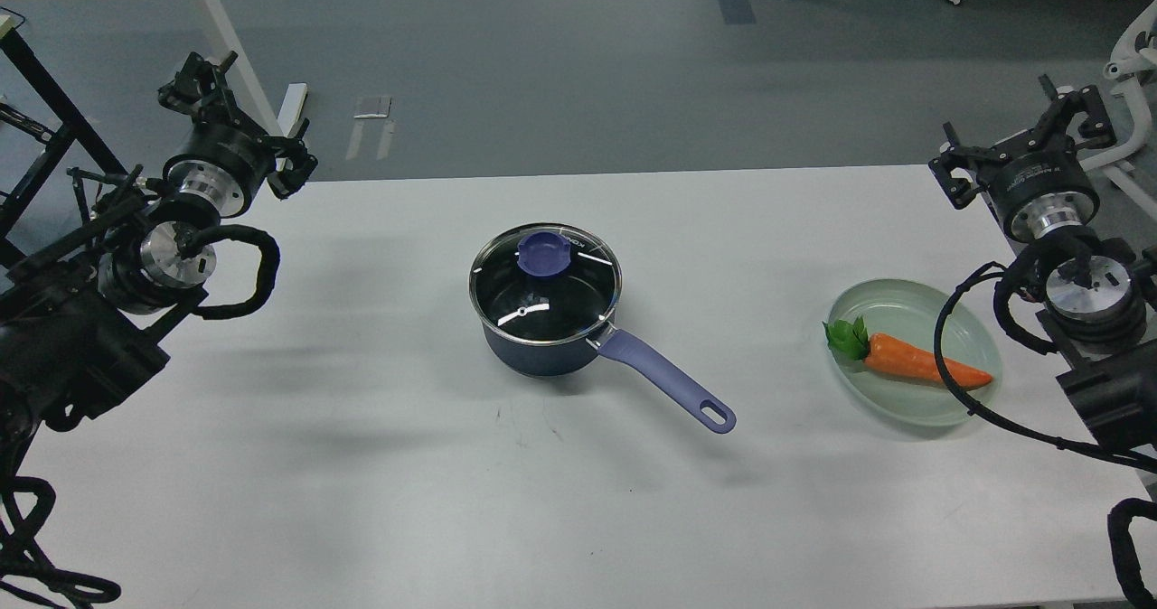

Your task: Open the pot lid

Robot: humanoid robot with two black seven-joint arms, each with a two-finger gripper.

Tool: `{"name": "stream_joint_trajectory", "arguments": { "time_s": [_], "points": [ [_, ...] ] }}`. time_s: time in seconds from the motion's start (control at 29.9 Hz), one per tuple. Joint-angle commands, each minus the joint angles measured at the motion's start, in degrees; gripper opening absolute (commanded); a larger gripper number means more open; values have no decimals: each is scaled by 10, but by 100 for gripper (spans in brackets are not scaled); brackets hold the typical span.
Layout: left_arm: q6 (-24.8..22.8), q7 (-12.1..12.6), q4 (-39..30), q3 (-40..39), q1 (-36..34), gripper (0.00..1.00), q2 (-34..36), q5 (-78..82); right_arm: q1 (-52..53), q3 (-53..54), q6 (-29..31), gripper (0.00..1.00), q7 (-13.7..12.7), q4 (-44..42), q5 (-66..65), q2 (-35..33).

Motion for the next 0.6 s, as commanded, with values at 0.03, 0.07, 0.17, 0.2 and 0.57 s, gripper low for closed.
{"name": "stream_joint_trajectory", "arguments": {
  "time_s": [0.03, 0.07, 0.17, 0.2, 0.57],
  "points": [
    [-1, -8, 0, 1, 0, 99, 1, 1, 0, -1, 0, 100, -1, 1, 0, 0],
    [-1, -13, 0, 1, 0, 99, 1, 0, 0, -1, 0, 100, -1, 1, 0, 0],
    [-1, -17, 0, -2, -1, 99, 1, 0, 1, -6, 1, 100, -1, 5, 0, 0],
    [1, -16, 0, -3, -2, 99, 1, 0, 2, -8, 2, 100, -1, 7, 0, -1],
    [-11, -15, 3, 1, -9, 99, 0, 10, 88, -212, 2, 100, -2, 87, -16, -102]
  ]
}}
